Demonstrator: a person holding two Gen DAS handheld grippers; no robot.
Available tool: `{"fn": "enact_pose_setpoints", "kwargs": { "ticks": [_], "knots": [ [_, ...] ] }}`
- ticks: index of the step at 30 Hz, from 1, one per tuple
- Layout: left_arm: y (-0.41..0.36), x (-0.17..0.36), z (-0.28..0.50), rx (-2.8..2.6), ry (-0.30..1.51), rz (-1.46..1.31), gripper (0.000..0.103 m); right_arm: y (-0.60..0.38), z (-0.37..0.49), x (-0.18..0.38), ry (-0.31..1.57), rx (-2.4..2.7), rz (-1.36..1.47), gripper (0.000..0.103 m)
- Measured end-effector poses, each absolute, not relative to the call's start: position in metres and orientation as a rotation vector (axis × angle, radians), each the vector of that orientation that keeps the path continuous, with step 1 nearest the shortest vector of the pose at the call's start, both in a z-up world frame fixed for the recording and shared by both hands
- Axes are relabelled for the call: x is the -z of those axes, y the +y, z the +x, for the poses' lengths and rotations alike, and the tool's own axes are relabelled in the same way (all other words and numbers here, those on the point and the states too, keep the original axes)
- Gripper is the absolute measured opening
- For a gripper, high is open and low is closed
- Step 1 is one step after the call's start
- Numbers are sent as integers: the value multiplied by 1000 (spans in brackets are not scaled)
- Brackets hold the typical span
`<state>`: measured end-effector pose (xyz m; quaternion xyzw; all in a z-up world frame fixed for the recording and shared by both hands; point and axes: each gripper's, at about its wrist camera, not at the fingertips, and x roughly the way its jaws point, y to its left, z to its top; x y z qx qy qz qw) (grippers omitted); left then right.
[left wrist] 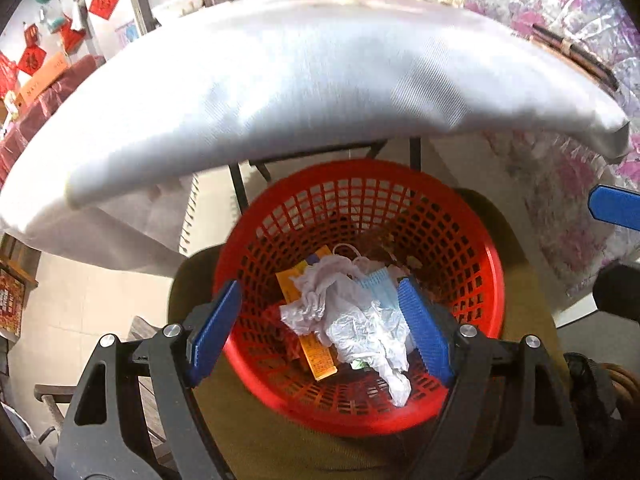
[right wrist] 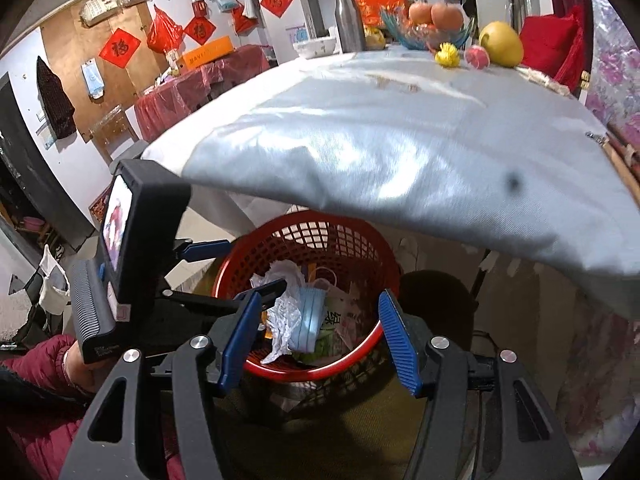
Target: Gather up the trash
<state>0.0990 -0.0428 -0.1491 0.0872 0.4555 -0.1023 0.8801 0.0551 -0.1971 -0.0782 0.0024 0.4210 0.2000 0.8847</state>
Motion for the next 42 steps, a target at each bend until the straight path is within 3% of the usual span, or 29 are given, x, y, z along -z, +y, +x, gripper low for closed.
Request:
{"fn": "enact_pose_setpoints", "kwargs": {
  "ticks": [10, 15, 22, 28, 34, 42],
  "knots": [
    [-31, 105, 62, 180, 837, 166, 80, -196, 27, 40, 777, -402, -28, 66],
    [-22, 75, 43, 151, 753, 160, 86, -197, 11, 8, 697, -387, -21, 67],
    [-10, 22, 14, 112, 605, 154, 96, -199, -13, -45, 539, -352, -1, 89],
    [-2, 3, 5, 97, 549, 138, 96, -194, -27, -71, 447, -350, -14, 94],
    [0, 14, 16, 97, 591, 124, 96, -187, -14, -62, 488, -350, -13, 97],
    [8, 61, 17, 45, 707, 159, 96, -183, 2, 7, 700, -277, 14, 97]
  ]
}}
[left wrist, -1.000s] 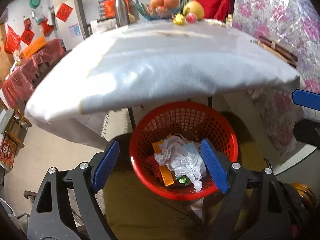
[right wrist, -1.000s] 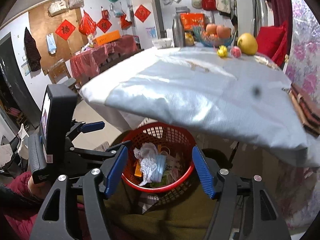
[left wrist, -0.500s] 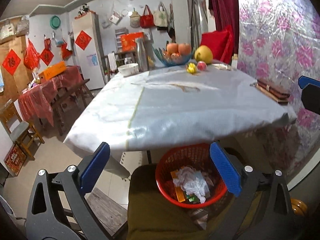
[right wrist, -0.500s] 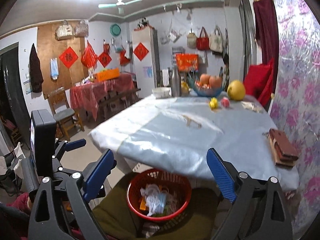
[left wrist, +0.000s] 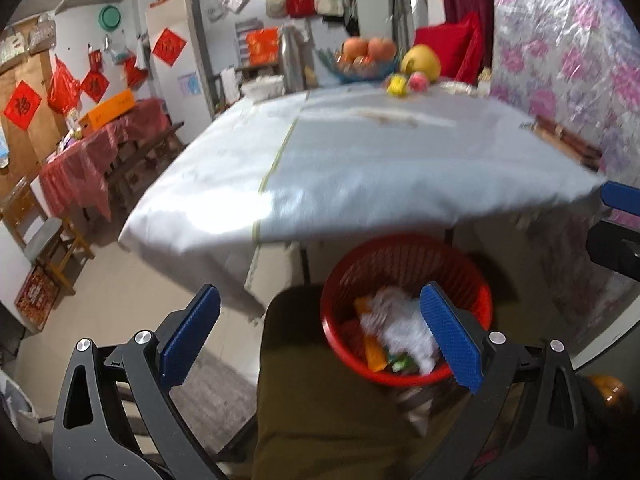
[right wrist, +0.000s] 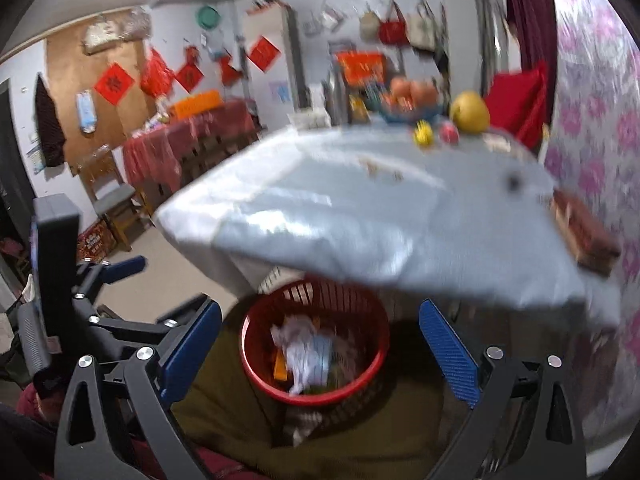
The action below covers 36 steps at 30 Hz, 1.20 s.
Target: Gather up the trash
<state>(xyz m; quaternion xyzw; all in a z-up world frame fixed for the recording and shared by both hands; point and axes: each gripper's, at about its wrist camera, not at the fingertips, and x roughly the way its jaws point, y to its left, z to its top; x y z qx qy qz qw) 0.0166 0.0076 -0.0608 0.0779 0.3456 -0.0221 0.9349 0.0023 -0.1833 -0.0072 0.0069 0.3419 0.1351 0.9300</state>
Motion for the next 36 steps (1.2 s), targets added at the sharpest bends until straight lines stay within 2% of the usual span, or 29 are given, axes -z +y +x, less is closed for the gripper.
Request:
{"fn": "enact_pose_setpoints", "kwargs": {
  "ticks": [7, 13, 36],
  "knots": [
    [27, 75, -3, 39, 739, 85, 96, -178, -10, 53, 763, -184, 76, 97],
    [17, 64, -19, 48, 675, 128, 96, -179, -23, 48, 727, -98, 35, 97],
    [12, 74, -15, 84, 713, 125, 96, -174, -17, 71, 811, -146, 42, 97]
  ]
}}
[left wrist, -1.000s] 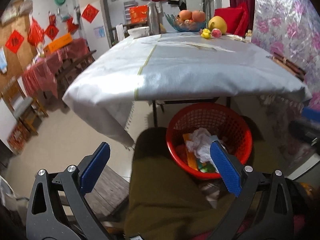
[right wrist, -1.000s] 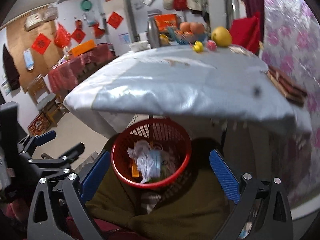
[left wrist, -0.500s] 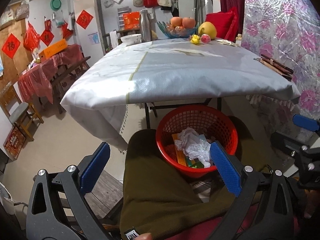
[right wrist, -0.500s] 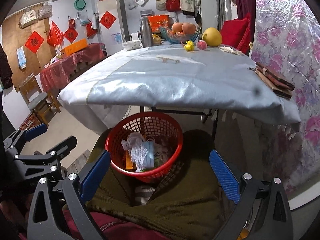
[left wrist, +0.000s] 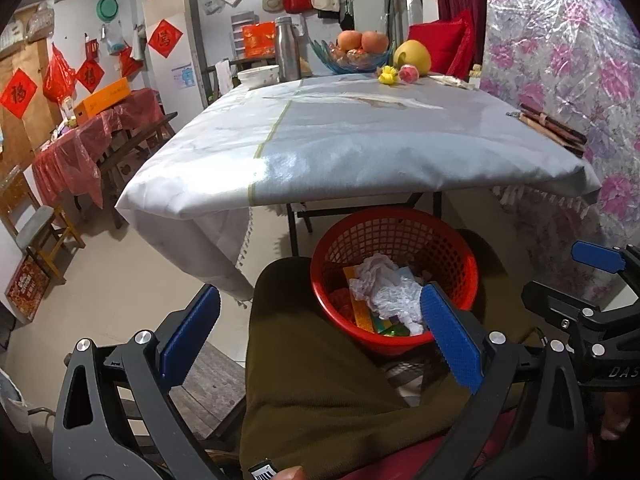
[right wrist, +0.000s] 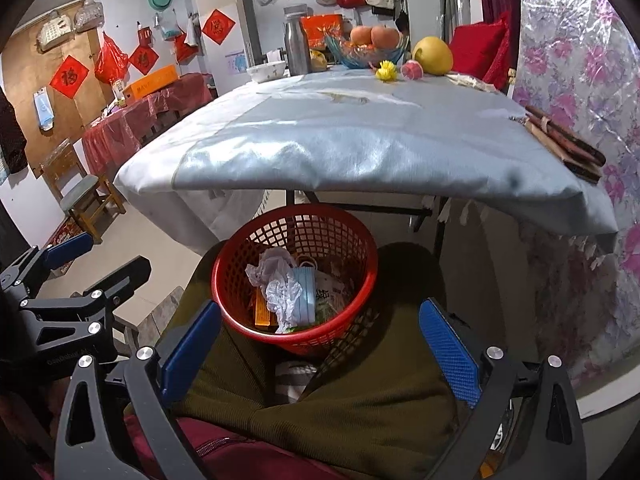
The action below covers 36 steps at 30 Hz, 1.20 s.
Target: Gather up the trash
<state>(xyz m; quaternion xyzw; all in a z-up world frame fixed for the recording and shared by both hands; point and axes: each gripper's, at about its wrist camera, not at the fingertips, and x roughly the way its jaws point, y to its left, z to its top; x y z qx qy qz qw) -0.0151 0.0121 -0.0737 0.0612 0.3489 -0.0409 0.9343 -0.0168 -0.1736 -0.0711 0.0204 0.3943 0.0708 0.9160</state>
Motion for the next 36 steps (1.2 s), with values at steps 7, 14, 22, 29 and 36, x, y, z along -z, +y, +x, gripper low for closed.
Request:
{"fn": "enact_pose_setpoints", "kwargs": {
  "ticks": [7, 14, 22, 29, 36],
  "knots": [
    [14, 79, -8, 55, 747, 136, 96, -171, -15, 73, 822, -143, 28, 97],
    [13, 80, -8, 49, 748, 157, 96, -168, -15, 74, 828, -148, 12, 97],
    [10, 82, -6, -11, 743, 204, 96, -171, -13, 76, 831, -151, 21, 97],
    [9, 86, -5, 9, 760, 202, 96, -172, -12, 79, 839, -157, 24, 97],
    [10, 93, -1, 37, 796, 174, 96, -171, -10, 82, 857, -152, 16, 97]
  ]
}}
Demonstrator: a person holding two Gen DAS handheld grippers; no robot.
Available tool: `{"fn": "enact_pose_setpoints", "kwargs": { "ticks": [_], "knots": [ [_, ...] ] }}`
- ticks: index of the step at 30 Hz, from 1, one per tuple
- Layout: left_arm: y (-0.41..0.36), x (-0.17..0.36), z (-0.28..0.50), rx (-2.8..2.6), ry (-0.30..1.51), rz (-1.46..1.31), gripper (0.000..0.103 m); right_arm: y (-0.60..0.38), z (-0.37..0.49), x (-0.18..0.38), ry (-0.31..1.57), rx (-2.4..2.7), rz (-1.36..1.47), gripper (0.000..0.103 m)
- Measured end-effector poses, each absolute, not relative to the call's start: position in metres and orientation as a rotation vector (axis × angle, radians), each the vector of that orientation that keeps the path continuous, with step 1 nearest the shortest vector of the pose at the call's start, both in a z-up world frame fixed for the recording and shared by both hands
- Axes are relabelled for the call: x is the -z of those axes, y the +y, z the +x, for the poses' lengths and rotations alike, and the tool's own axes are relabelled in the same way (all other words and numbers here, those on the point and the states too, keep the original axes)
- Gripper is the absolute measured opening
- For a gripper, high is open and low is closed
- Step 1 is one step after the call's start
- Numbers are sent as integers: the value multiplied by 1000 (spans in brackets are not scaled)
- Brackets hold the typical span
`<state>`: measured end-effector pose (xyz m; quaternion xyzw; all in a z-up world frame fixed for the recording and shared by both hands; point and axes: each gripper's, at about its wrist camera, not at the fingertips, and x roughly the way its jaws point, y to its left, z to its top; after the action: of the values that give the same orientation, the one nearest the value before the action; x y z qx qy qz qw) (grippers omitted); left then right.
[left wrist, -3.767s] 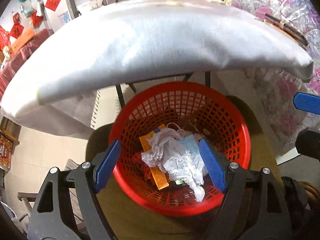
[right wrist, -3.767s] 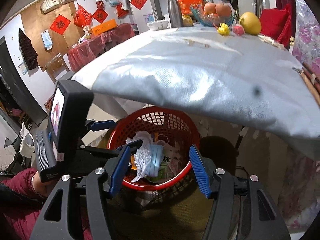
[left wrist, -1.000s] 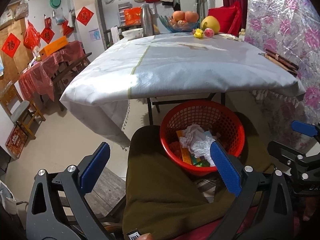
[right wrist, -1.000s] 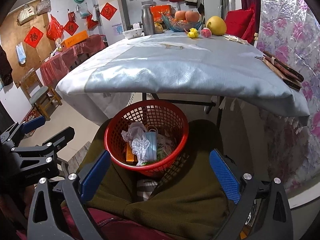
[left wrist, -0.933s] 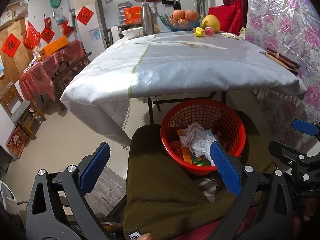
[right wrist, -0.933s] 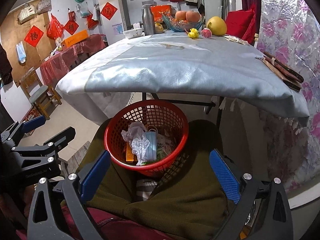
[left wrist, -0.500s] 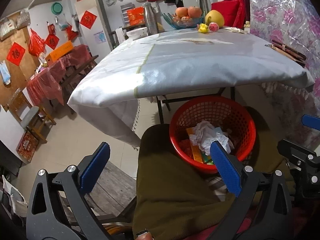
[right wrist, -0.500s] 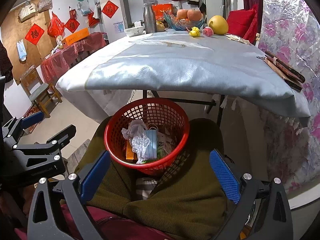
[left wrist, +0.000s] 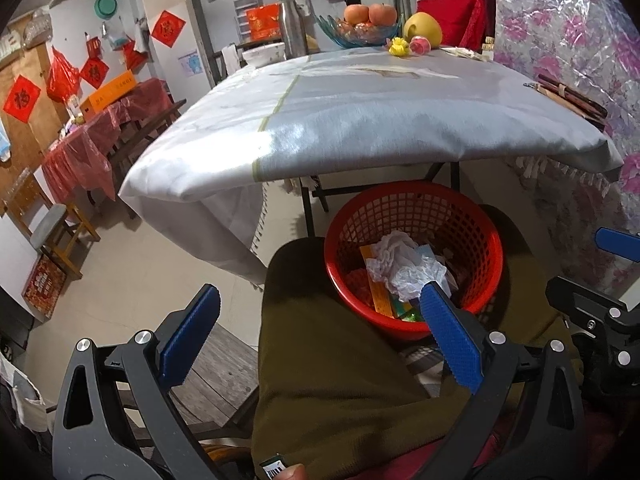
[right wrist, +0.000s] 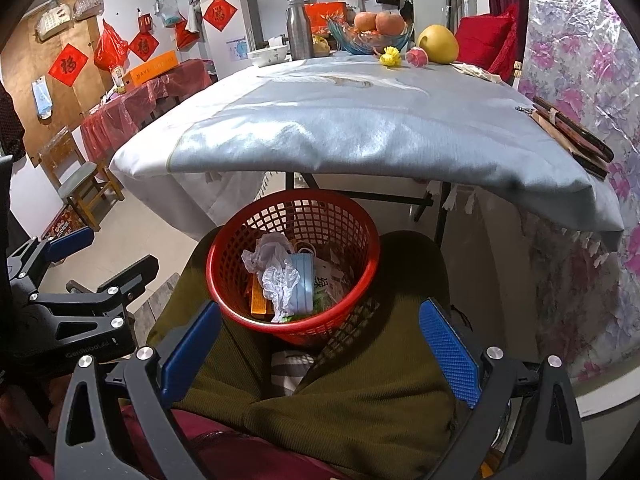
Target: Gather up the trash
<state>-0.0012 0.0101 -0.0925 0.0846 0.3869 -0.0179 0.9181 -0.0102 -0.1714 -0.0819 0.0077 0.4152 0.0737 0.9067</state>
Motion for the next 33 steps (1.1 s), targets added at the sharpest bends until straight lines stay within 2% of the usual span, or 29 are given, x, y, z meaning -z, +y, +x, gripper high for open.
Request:
{"fn": "enact_pose_setpoints", "kwargs": {
  "ticks": [33],
  "knots": [
    [15, 146, 56, 20, 991, 96, 96, -162, 52, 136, 1037, -132, -62, 97]
  ]
}}
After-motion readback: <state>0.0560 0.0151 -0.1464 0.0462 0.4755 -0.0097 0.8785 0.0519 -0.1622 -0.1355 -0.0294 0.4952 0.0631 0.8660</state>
